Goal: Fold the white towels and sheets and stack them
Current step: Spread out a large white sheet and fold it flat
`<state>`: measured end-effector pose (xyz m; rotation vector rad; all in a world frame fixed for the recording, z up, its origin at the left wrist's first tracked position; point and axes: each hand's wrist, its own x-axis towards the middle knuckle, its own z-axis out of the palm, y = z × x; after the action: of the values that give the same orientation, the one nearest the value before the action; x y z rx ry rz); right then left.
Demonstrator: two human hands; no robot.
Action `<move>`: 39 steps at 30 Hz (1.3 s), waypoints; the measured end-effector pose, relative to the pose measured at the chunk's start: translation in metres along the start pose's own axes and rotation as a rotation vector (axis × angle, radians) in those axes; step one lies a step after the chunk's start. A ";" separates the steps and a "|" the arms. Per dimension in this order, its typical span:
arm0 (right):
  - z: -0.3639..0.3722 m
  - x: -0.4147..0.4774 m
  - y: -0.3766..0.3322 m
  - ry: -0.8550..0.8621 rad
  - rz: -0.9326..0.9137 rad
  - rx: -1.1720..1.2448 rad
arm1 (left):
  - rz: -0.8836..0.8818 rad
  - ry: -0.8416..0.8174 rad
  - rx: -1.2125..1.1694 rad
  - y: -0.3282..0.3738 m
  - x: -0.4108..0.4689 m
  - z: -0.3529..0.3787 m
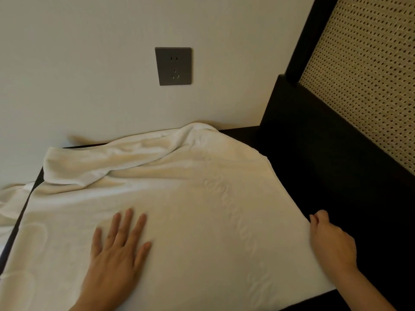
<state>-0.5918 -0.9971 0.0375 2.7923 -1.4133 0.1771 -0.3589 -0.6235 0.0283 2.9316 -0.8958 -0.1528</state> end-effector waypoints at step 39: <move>-0.006 0.091 -0.051 -0.358 0.270 0.649 | 0.247 0.025 -0.283 0.045 0.107 -0.020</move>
<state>-0.4976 -1.0393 0.0557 3.2325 -2.1544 0.1664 -0.2930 -0.7196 0.0443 2.5362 -1.1204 -0.2076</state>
